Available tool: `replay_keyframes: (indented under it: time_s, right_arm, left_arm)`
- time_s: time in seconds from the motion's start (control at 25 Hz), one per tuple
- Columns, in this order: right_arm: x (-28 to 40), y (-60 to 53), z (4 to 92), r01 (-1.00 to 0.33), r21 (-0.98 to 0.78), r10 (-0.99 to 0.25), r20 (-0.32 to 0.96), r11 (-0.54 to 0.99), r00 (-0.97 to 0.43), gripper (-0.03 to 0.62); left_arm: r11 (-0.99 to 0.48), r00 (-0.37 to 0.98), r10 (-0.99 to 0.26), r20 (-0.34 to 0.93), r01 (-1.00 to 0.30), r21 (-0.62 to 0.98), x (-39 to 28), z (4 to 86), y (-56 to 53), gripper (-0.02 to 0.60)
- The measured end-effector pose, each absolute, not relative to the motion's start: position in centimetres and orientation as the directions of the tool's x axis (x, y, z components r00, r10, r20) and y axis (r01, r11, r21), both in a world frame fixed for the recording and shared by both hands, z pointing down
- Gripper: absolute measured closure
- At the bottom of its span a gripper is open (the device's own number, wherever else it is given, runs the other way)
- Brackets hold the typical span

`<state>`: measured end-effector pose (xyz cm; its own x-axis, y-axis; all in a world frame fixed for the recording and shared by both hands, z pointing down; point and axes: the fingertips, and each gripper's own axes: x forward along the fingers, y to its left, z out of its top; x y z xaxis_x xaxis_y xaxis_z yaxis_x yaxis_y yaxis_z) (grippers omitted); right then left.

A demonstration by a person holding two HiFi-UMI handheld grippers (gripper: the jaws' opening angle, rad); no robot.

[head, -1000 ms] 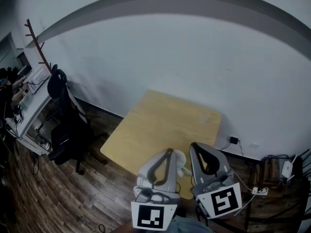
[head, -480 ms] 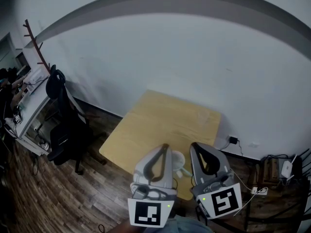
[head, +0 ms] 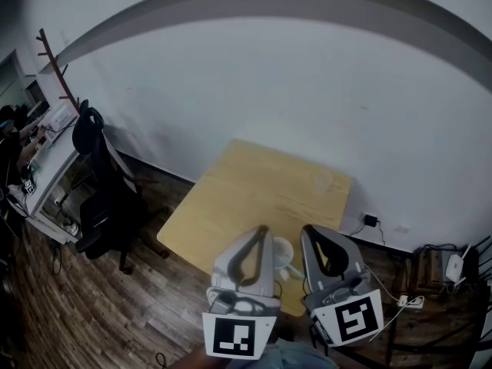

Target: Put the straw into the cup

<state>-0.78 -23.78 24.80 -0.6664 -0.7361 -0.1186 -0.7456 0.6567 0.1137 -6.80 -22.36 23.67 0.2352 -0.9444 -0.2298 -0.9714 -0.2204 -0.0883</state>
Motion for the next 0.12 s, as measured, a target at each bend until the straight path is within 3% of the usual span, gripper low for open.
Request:
replay_keyframes:
  time_s: [0.12]
  right_arm:
    - [-0.6, -24.0, 24.93, -0.746, 0.11, -0.737, -0.116, 0.657, -0.666, 0.588]
  left_arm:
    - [-0.22, 0.233, -0.944, -0.233, -0.972, -0.083, -6.67, 23.66, -22.62, 0.565]
